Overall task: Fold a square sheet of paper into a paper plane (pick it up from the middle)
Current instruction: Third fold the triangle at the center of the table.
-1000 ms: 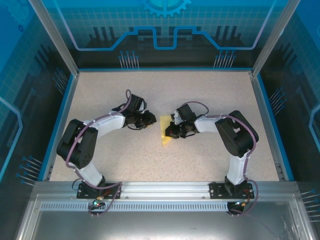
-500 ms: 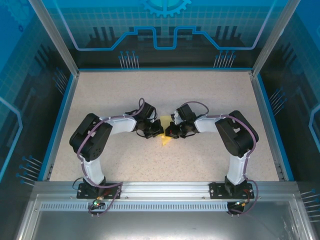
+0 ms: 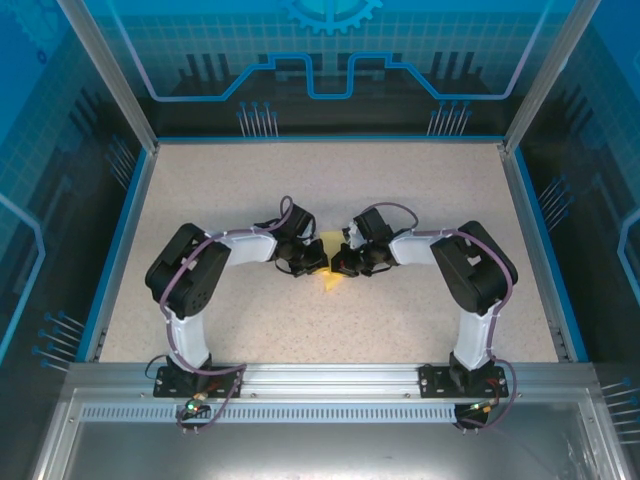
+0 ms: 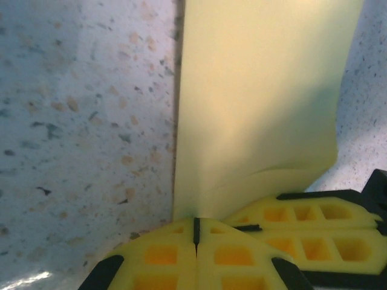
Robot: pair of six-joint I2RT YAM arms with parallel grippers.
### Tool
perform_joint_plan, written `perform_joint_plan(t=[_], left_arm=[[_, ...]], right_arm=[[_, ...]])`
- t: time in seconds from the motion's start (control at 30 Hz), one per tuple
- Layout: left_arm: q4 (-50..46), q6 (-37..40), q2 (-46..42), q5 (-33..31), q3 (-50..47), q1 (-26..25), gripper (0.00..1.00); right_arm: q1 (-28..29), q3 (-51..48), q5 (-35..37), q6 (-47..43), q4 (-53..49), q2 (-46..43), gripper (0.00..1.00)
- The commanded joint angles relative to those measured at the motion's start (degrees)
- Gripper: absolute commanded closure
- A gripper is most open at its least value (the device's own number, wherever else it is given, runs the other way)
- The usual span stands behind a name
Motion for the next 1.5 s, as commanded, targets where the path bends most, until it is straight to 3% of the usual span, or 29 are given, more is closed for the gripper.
perform_joint_plan(t=[0.0, 0.2, 0.6, 0.9, 1.17, 1.47], left_arm=[[-3.6, 1.68, 1.99, -4.89, 0.32, -0.64, 1.0], [-5.67, 2.03, 2.52, -6.52, 0.45, -0.82, 1.0], [-10.84, 3.0, 2.21, -8.82, 1.86, -1.22, 1.0], [-14.38, 4.2, 2.47, -10.92, 2.04, -1.2, 1.0], [-14.1, 4.67, 3.0, -10.29, 2.69, -1.53, 1.0], [-14.86, 4.75, 2.92, -11.04, 2.66, -1.6, 1.0]], right_arm=[[-0.13, -1.8, -1.47, -0.06, 1.62, -2.78, 1.0], [-2.02, -3.83, -3.56, -0.32, 6.03, -5.18, 1.0], [-5.32, -6.47, -1.19, -2.96, 4.27, -1.38, 1.0], [-9.04, -8.66, 0.35, -0.02, 5.85, -2.43, 1.0], [-6.24, -6.01, 1.7, -0.8, 6.3, -8.47, 1.0], [-4.9, 0.21, -0.88, -0.85, 4.19, -0.19, 1.0]])
